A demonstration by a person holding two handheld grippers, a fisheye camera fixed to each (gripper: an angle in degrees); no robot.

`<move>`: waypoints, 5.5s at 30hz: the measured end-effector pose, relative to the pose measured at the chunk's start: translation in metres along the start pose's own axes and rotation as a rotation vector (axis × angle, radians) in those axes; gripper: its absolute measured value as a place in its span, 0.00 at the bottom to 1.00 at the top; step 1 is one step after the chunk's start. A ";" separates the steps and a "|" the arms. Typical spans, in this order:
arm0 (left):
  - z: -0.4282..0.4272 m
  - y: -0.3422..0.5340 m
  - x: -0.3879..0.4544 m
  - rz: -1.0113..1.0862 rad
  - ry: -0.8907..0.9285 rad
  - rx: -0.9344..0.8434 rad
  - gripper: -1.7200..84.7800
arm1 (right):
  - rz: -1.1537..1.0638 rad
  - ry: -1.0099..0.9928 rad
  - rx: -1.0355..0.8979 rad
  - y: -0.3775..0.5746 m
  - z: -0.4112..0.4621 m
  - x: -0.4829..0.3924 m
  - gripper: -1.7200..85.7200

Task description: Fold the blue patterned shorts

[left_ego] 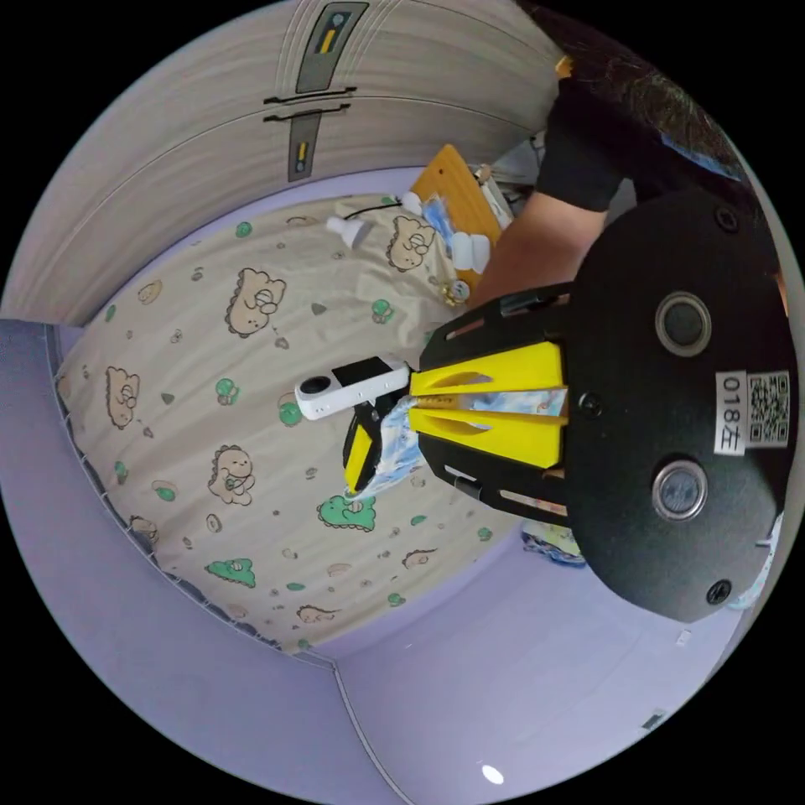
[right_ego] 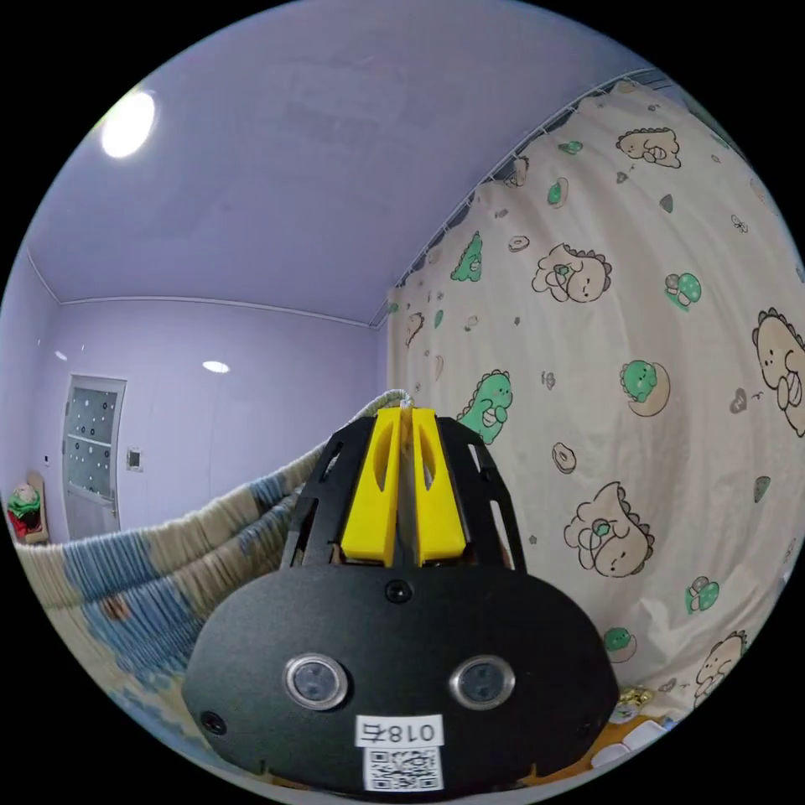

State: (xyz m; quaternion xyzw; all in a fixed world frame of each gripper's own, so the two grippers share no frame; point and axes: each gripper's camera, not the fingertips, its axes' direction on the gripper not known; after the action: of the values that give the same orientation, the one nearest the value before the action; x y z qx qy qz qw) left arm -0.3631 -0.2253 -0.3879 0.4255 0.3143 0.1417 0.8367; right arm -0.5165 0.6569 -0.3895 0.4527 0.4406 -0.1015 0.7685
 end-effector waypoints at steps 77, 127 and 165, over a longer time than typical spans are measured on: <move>0.154 1.347 0.278 -1.087 -1.022 -1.020 0.01 | -0.884 -0.535 -1.226 0.458 1.056 -0.512 0.14; 0.101 1.349 0.342 -1.411 -1.021 -0.855 0.16 | -0.537 -0.261 -1.317 0.302 1.385 -0.462 0.18; -0.088 1.149 0.769 -1.807 -0.817 -0.441 0.13 | 0.513 -0.407 -1.455 0.478 0.966 0.111 0.11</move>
State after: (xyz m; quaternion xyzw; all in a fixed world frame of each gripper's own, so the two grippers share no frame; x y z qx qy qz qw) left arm 0.2013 0.9043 0.1823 -0.1194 0.1751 -0.6454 0.7339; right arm 0.3795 0.1971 0.0098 -0.1026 0.1294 0.3110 0.9359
